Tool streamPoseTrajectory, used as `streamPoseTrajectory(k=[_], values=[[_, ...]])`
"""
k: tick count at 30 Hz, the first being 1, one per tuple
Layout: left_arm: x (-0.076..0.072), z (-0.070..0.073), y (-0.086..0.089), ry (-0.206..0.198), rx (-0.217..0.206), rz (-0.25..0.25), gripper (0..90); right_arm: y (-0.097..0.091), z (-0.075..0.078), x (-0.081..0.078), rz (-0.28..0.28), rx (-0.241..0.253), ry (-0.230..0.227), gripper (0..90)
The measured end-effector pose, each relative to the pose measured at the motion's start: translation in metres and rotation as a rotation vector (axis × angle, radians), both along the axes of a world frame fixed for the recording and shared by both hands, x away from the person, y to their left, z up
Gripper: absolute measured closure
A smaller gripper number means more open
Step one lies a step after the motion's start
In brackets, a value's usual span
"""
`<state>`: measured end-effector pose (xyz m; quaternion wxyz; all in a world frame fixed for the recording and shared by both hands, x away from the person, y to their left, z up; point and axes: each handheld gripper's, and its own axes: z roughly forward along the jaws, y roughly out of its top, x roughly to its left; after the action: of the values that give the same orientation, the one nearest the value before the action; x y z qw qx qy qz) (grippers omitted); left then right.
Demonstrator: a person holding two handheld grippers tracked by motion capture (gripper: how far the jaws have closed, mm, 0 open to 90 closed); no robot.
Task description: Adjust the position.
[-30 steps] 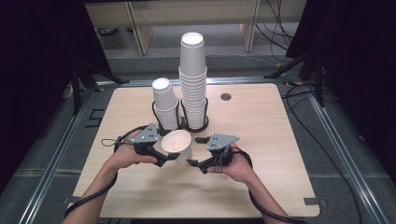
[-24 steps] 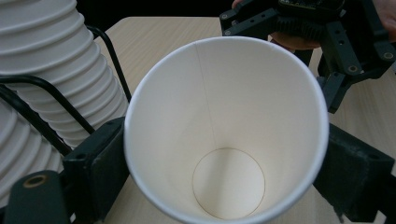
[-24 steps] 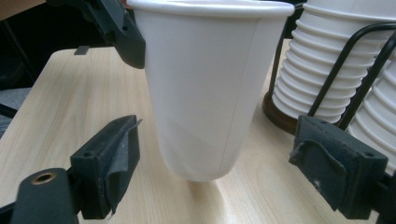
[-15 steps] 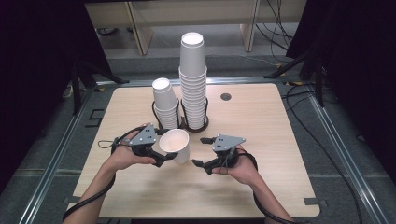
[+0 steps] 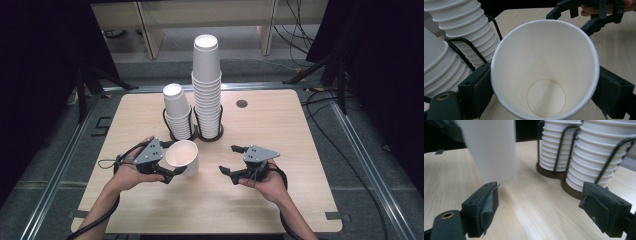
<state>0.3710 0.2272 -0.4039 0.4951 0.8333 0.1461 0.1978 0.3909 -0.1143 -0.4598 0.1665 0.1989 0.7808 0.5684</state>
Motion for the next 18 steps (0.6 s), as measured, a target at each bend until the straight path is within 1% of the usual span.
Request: streamPoseTrajectory(k=[1, 3, 4, 5, 6, 7, 8, 9, 10, 11, 13, 14, 15, 16, 17, 18], values=[[-0.002, 0.0, 0.001, 0.002, -0.001, -0.002, 12.8, -0.002, -0.001, 0.0, -0.007, 0.01, -0.001, 15.9], [-0.007, -0.001, 0.002, 0.002, 0.001, -0.001, 12.8, -0.006, -0.002, -0.001, -0.026, 0.006, -0.011, 15.9], [-0.009, -0.001, 0.003, 0.006, 0.002, -0.003, 12.9, -0.006, -0.003, -0.002, -0.022, 0.021, 0.004, 15.9], [-0.011, -0.001, 0.005, 0.007, 0.005, -0.003, 12.9, -0.008, -0.004, -0.002, -0.022, 0.013, -0.011, 15.9], [-0.013, -0.001, 0.006, 0.01, 0.006, -0.005, 12.9, -0.01, -0.005, -0.002, -0.028, 0.008, -0.011, 15.9], [-0.015, -0.002, 0.006, 0.016, -0.008, -0.006, 12.9, -0.011, -0.006, -0.003, -0.036, 0.015, 0.008, 15.8], [-0.017, -0.001, 0.008, 0.018, 0.004, -0.007, 12.9, -0.011, -0.007, -0.002, -0.026, 0.022, -0.011, 15.8], [-0.019, -0.001, 0.008, 0.019, -0.006, -0.008, 12.9, -0.012, -0.008, -0.003, -0.03, 0.025, 0.002, 15.8], [-0.021, -0.002, 0.009, 0.018, -0.015, -0.004, 12.9, -0.014, -0.008, -0.003, -0.043, 0.013, -0.002, 15.8], [-0.023, -0.002, 0.01, 0.02, -0.019, -0.006, 12.9, -0.013, -0.008, -0.004, -0.043, 0.02, 0.019, 15.8], [-0.027, -0.001, 0.013, 0.015, -0.012, -0.003, 12.9, -0.014, -0.009, -0.004, -0.057, 0.033, 0.011, 15.9], [-0.029, 0.0, 0.014, 0.015, -0.012, -0.004, 12.9, -0.014, -0.009, -0.003, -0.055, 0.032, 0.02, 15.8], [-0.031, -0.001, 0.014, 0.015, -0.024, -0.007, 12.9, -0.015, -0.009, -0.003, -0.054, 0.032, 0.015, 15.9], [-0.033, 0.0, 0.015, 0.015, -0.027, -0.007, 13.0, -0.015, -0.01, -0.002, -0.048, 0.035, 0.009, 15.9], [-0.036, 0.0, 0.016, 0.021, -0.027, -0.008, 13.0, -0.016, -0.01, -0.003, -0.053, 0.026, 0.008, 15.9], [-0.038, -0.001, 0.016, 0.023, -0.027, -0.012, 13.0, -0.016, -0.011, -0.003, -0.053, 0.028, 0.021, 15.8]])
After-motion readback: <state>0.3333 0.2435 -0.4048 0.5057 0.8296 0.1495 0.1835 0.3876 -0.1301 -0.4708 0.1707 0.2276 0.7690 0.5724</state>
